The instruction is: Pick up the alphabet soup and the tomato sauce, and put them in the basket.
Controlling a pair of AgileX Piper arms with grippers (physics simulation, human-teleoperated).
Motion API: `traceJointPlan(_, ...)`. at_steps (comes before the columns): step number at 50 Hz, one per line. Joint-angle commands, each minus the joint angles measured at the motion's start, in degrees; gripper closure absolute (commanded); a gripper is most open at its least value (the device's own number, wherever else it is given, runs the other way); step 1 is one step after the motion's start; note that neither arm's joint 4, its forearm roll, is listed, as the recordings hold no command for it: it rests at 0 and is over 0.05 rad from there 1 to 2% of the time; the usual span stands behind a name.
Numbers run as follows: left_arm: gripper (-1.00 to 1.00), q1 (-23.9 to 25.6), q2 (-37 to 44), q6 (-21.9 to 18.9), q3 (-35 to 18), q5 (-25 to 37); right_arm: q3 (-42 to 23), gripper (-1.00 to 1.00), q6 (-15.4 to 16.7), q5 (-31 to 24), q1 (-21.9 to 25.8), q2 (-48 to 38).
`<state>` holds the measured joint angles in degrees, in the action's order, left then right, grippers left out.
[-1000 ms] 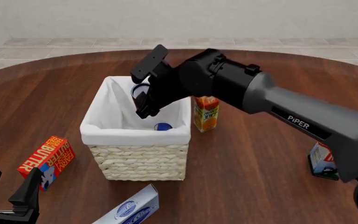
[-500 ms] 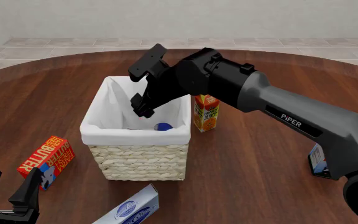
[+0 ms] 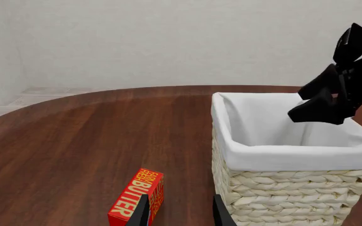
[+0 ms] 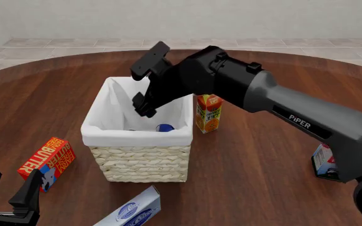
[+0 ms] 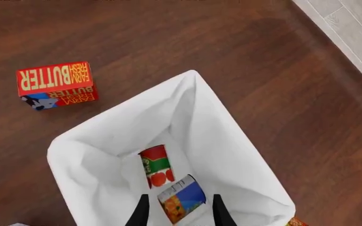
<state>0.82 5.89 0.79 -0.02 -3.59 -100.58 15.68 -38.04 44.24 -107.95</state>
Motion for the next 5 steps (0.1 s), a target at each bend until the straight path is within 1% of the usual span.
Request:
traceJointPlan(1, -1.0, 0.0, 0.0, 0.0, 0.0, 0.0, 0.75, -1.0, 0.26, -0.14, 0.17, 1.73)
traceJointPlan(5, -1.0, 0.0, 0.0, 0.0, 0.0, 0.0, 1.51, -1.0, 0.4, -0.16, 0.56, 3.03)
